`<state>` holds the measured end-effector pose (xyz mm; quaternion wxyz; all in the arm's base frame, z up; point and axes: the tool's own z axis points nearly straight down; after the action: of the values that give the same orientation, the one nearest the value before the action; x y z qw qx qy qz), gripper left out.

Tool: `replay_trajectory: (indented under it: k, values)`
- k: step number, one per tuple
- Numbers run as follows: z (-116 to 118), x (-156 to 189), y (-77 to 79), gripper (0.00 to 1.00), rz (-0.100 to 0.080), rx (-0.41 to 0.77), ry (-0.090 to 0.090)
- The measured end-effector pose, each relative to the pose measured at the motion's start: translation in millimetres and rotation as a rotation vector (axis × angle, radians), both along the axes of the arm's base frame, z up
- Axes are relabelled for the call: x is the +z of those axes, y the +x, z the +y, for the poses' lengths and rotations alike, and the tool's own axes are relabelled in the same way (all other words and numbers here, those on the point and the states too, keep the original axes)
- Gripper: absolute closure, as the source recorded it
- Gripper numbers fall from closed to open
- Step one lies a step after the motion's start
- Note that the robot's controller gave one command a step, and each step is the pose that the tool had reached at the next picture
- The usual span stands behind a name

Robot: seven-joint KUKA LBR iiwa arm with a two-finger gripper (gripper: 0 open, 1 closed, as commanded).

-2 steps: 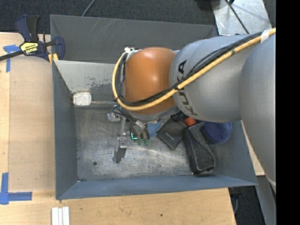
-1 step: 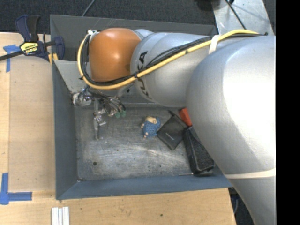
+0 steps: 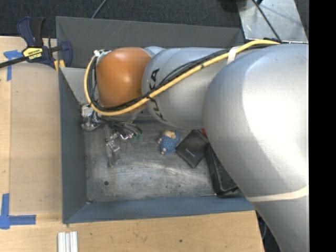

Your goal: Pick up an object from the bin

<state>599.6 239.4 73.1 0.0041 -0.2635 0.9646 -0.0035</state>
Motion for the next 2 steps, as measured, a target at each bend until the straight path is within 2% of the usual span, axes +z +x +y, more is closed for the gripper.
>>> replay_trajectory:
  k: [1,2]
  values:
    - [-64.5,64.7,33.2,0.0,-0.004,0.023,0.004]
    - [-201.0,50.7,12.0,0.0,0.009,0.168,0.001]
